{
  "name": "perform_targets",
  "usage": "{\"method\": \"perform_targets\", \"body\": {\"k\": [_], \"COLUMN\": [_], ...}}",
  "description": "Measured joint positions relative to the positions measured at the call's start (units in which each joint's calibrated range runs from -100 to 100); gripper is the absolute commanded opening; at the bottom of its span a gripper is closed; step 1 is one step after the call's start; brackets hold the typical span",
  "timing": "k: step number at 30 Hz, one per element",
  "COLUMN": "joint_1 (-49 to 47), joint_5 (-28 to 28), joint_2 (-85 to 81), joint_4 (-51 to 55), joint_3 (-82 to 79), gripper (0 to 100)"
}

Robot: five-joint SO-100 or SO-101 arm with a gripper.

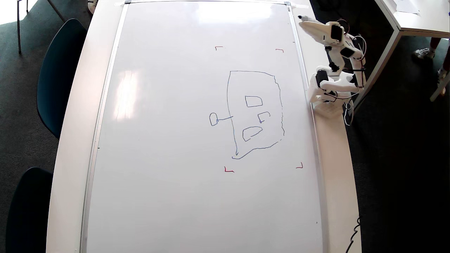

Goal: Draw on a whiteboard a robot head using a pen attached to the gripper

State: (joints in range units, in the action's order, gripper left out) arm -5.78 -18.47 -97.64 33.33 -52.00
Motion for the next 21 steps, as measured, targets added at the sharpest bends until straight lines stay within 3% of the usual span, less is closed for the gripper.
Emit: {"method": "perform_targets", "body": {"k": [4, 13, 14, 21], "joint_1": [0.1, 0.0, 0.0, 0.0], "joint_5": [0.0, 0.3, 0.3, 0.3], "joint_2": [-1.2, -1.5, -1.5, -1.5], "joint_4": [-10.9, -57.8, -67.0, -97.6], "joint_3": [-4.8, -22.4, -26.0, -37.4], "gripper": [1, 1, 1, 1]}}
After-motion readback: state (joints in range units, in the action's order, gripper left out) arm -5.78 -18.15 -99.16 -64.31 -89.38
